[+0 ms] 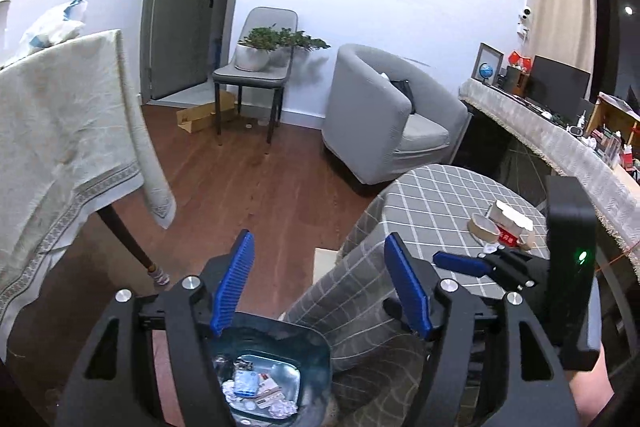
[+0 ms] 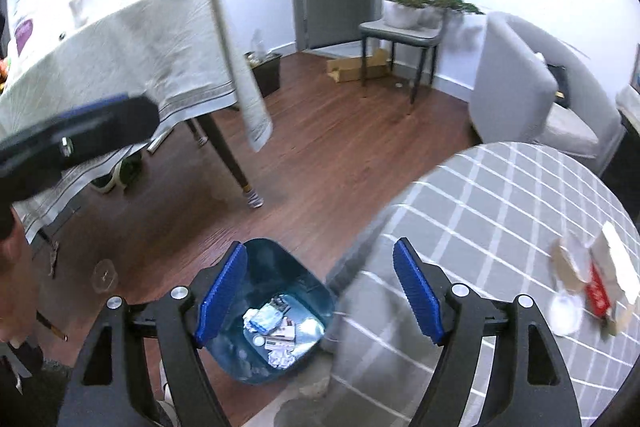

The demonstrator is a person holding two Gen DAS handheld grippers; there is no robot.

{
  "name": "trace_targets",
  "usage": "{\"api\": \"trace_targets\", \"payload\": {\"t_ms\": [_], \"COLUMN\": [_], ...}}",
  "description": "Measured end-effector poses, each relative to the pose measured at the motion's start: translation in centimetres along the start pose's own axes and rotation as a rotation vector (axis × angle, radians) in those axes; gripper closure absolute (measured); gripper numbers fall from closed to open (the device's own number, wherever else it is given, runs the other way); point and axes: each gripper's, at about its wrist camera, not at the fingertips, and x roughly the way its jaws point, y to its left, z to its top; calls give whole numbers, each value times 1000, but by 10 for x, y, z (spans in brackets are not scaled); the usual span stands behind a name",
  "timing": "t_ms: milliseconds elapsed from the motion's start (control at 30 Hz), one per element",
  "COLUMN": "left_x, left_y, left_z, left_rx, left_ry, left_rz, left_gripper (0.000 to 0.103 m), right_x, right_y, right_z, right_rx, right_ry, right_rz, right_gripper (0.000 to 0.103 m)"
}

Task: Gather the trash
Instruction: 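Move both open tools from the bin back over the table, then reach the right tool to the brown tape roll and close on it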

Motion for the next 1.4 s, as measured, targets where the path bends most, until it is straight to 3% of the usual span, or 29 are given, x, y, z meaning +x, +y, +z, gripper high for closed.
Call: {"api": "trace_targets", "payload": {"t_ms": [967,1400], "left_x": [61,101], "left_y": [-117,-156], "left_z": [-4,-7], "left_rx": [99,115], "left_ry": [40,85], "left_rz": [-102,-138], "left_gripper": [24,22], "right_x": [-84,-101], "right_y": [-144,-205], "right_z": [-47,-68], "right_rx": [282,352], "right_ry": [-141,-141], "right_rz": [-129,-230], "right_gripper": [26,26]}}
